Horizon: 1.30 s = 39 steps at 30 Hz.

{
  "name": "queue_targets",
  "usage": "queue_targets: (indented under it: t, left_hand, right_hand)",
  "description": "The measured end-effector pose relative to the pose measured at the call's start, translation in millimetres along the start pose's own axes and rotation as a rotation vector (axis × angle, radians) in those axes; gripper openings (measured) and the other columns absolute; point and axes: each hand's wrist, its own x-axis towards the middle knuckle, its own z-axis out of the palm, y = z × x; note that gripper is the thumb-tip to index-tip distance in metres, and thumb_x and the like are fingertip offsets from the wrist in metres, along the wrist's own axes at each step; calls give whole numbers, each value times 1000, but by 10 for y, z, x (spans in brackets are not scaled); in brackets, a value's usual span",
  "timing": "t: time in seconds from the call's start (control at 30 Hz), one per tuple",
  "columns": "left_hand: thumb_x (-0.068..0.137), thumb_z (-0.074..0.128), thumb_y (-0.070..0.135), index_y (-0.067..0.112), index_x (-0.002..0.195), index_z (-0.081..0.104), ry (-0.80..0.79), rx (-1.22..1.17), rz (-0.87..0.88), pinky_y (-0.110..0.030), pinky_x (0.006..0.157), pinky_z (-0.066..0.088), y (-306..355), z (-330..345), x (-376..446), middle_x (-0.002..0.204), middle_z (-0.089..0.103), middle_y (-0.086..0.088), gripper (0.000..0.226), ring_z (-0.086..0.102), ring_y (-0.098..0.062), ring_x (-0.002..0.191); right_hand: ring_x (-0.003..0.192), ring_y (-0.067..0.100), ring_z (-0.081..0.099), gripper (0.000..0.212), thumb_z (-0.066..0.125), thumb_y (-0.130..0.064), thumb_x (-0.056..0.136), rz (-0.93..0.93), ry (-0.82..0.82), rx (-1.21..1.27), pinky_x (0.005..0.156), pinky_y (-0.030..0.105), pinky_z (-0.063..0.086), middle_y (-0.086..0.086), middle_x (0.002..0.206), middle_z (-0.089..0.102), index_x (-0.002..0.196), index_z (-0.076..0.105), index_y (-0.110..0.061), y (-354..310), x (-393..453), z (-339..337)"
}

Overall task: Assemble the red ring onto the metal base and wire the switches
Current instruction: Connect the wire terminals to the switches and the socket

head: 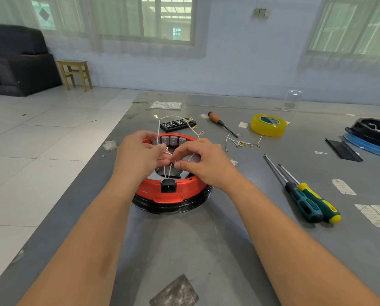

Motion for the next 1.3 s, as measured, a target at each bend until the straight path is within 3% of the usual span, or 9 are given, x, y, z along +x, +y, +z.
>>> queue_targets:
  t: [0.23,0.33,0.47,0.63,0.7,0.83,0.93,1.13,1.3]
  left_hand:
    - [102,67,16,16,118,65,32,193,79,-41,80,65,-4,-16,-12,87,77,-7,17,78,-18,76]
    - [100,66,29,18,123,70,135,451,160,-22,77,51,3,-54,-56,100,73,2,26,68,-12,88]
    - [98,65,35,9,129,60,252,753,146,-45,101,40,-34,-166,-147,130,56,-20,42,50,-43,121]
    - [96,63,51,3,144,43,230,915,-19,-53,105,40,-68,-302,-257,141,43,-26,70,45,-51,127]
    - [94,62,59,2,144,44,144,895,-173,-49,95,52,-84,-361,-274,139,50,-27,78,61,-48,118]
    - [96,62,60,5,118,59,-59,561,-472,-33,50,60,-88,-409,-338,112,66,-16,59,76,-32,57]
    - [99,64,37,6,110,60,-118,334,-519,-39,60,66,-88,-409,-342,100,61,-12,33,77,-32,60]
    - [98,67,28,15,100,52,-107,102,-534,-32,48,61,-112,-357,-348,102,48,-5,20,73,-38,89]
    - [96,72,26,19,137,40,-49,-20,-521,-43,56,66,-115,-321,-299,115,48,-3,52,62,-37,106]
  right_hand:
    - [97,-12,57,13,81,-29,84,32,-19,12,106,53,40,-37,88,66,90,77,-39,-7,7,1]
    - [82,-11,58,9,81,-26,84,64,-18,43,101,45,43,-33,79,67,90,78,-33,18,-4,4]
    - [73,-15,55,10,79,-22,86,96,-25,30,80,26,41,-39,69,60,92,80,-30,35,-13,-21]
    - [72,-19,56,14,73,-21,90,115,-50,23,68,10,35,-41,67,60,96,81,-31,-5,-32,-30]
    - [69,-20,54,13,70,-23,93,116,-52,16,64,9,33,-42,60,57,97,80,-31,-26,-45,-28]
    - [61,-14,54,11,70,-24,93,115,-39,15,56,5,35,-40,56,56,96,80,-28,-55,-57,0]
    - [60,-11,54,10,72,-24,92,133,-13,19,68,15,36,-35,56,58,92,80,-31,-67,-53,40]
    - [73,-10,57,25,76,-25,87,190,55,82,104,50,42,-20,81,75,109,65,-32,-64,-34,32]
    - [99,-10,60,15,78,-33,87,174,82,8,107,39,25,-23,83,75,101,72,-34,-39,16,-15]
